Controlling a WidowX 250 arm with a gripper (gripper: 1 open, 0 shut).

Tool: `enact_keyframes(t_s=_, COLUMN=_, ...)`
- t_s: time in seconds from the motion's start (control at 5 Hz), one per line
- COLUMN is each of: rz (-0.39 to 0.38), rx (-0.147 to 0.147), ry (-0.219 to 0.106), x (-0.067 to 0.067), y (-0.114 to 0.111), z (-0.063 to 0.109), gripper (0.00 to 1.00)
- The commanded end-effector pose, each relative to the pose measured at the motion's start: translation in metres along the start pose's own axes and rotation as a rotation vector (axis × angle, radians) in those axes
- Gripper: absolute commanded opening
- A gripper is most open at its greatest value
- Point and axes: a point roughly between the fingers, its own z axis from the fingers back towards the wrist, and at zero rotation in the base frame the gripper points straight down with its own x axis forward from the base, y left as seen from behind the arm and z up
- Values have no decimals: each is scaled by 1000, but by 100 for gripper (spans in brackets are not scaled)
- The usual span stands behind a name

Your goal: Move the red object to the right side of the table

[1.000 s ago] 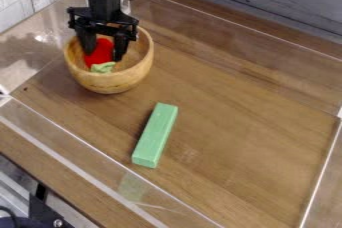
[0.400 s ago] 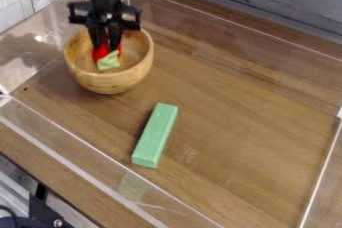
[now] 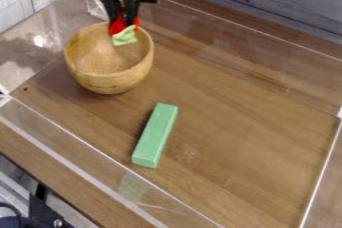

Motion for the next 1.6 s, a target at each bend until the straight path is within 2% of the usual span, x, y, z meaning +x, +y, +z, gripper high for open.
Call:
enact_keyframes(t_s=0.0, rz=-82, rx=-10, ry=-117, x=10, y=-34, z=31, gripper=0)
enact_keyframes(t_s=0.2, rz=-145, rx=-15, ry=-131, x=8, y=-57, z=32, gripper=0)
enact_keyframes(t_s=0.6, rz=-126, rx=2, ry=-137, x=-12, y=-76, z=31, gripper=0)
enact_keyframes(t_s=1.0, rz=-217, rx=-3, ry=-149, x=-23, y=-85, z=50, gripper=0)
enact_keyframes(t_s=1.4, rz=-360, rx=-24, ry=-157, x=-43, y=-87, z=63, gripper=0)
